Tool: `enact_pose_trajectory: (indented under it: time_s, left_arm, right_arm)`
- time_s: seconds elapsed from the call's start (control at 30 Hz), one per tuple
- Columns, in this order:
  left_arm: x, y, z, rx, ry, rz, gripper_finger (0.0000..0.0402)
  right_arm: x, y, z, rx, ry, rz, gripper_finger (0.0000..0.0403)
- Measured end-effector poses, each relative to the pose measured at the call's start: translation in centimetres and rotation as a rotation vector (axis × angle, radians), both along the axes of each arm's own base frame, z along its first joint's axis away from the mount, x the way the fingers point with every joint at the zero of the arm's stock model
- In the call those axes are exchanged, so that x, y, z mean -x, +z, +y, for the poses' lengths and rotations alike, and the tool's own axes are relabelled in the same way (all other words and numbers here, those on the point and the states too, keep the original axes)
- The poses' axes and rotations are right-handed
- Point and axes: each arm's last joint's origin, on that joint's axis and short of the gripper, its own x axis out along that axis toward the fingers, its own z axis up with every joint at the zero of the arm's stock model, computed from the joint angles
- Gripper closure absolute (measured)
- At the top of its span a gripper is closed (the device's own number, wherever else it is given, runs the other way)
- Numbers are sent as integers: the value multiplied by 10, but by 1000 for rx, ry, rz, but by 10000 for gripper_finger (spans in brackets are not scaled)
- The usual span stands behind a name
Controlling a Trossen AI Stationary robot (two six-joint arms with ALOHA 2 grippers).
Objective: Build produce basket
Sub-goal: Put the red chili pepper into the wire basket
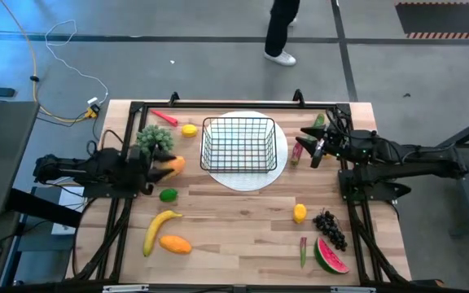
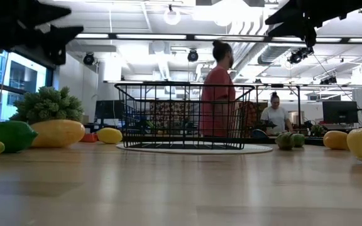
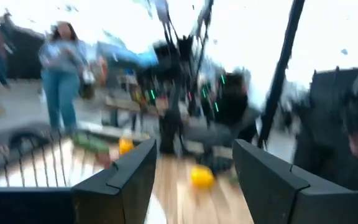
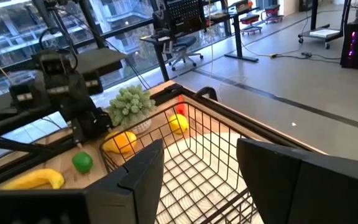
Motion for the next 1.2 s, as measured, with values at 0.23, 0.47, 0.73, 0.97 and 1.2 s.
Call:
enact_pose_trajectory:
  time_s: [0.23,0.47,0.73,0.97,1.2]
  left_arm:
    - [14,30,4,9,190,-337,200]
    - [28,57,10,294,330,-555,200]
    - [2,112,9,6,361,-272,200]
    - [-17,130,10,-62,342,21,200]
    - [-17,130,5,-93,162,74,200]
  right_arm:
    - [-1,0,0,-1,0,-3,217]
    - [-2,8,0,6,1,-87,217]
    - [-2,13,0,7,1,-139,217]
    - [-3,13,0,23,19,-130,217]
    - [-3,12,1,40,58,-108,217]
